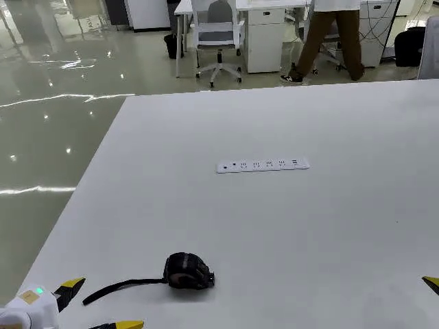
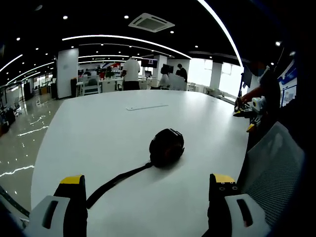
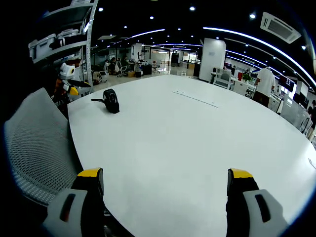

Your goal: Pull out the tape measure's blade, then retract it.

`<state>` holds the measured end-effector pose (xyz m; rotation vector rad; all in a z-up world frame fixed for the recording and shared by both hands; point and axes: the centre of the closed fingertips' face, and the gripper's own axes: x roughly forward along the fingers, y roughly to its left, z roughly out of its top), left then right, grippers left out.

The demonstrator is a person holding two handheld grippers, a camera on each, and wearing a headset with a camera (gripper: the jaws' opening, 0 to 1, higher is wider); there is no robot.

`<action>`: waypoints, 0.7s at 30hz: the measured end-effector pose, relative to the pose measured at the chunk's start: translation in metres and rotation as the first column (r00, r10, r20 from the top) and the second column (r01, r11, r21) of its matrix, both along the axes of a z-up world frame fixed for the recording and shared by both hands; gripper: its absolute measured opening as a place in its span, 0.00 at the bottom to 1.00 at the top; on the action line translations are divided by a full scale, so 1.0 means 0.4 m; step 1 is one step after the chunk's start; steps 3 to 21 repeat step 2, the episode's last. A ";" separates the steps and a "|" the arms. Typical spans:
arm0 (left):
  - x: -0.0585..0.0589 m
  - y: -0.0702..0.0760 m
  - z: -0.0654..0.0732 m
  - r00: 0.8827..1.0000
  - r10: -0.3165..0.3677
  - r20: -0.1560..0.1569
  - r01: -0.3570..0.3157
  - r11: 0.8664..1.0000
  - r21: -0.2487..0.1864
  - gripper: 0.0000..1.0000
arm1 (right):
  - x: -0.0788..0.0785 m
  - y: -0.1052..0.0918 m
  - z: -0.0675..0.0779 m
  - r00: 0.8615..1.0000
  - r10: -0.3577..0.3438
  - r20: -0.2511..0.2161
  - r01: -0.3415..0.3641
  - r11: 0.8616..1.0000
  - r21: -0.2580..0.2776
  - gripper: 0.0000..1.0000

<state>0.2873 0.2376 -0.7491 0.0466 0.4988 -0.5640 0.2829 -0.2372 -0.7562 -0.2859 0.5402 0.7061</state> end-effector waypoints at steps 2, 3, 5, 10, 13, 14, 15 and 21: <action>0.004 0.003 0.003 1.000 0.004 0.009 -0.004 1.000 -0.013 1.00 | 0.000 -0.003 -0.002 1.000 -0.002 -0.003 0.002 1.000 -0.002 1.00; 0.004 0.003 0.003 1.000 0.004 0.009 -0.004 1.000 -0.013 1.00 | 0.000 -0.003 -0.002 1.000 -0.002 -0.003 0.002 1.000 -0.002 1.00; 0.004 0.003 0.003 1.000 0.004 0.009 -0.004 1.000 -0.013 1.00 | 0.000 -0.003 -0.002 1.000 -0.002 -0.003 0.002 1.000 -0.002 1.00; 0.004 0.003 0.003 1.000 0.004 0.009 -0.004 1.000 -0.013 1.00 | 0.000 -0.003 -0.002 1.000 -0.002 -0.003 0.002 1.000 -0.002 1.00; 0.004 0.003 0.003 1.000 0.004 0.009 -0.004 1.000 -0.013 1.00 | 0.000 -0.003 -0.002 1.000 -0.002 -0.003 0.002 1.000 -0.002 1.00; 0.004 0.003 0.003 1.000 0.004 0.009 -0.004 1.000 -0.013 1.00 | 0.000 -0.003 -0.002 1.000 -0.002 -0.003 0.002 1.000 -0.002 1.00; 0.004 0.003 0.003 1.000 0.004 0.009 -0.004 1.000 -0.013 1.00 | 0.000 -0.003 -0.002 1.000 -0.002 -0.003 0.002 1.000 -0.002 1.00; 0.004 0.003 0.003 1.000 0.004 0.009 -0.004 1.000 -0.013 1.00 | 0.000 -0.003 -0.002 1.000 -0.002 -0.003 0.002 1.000 -0.002 1.00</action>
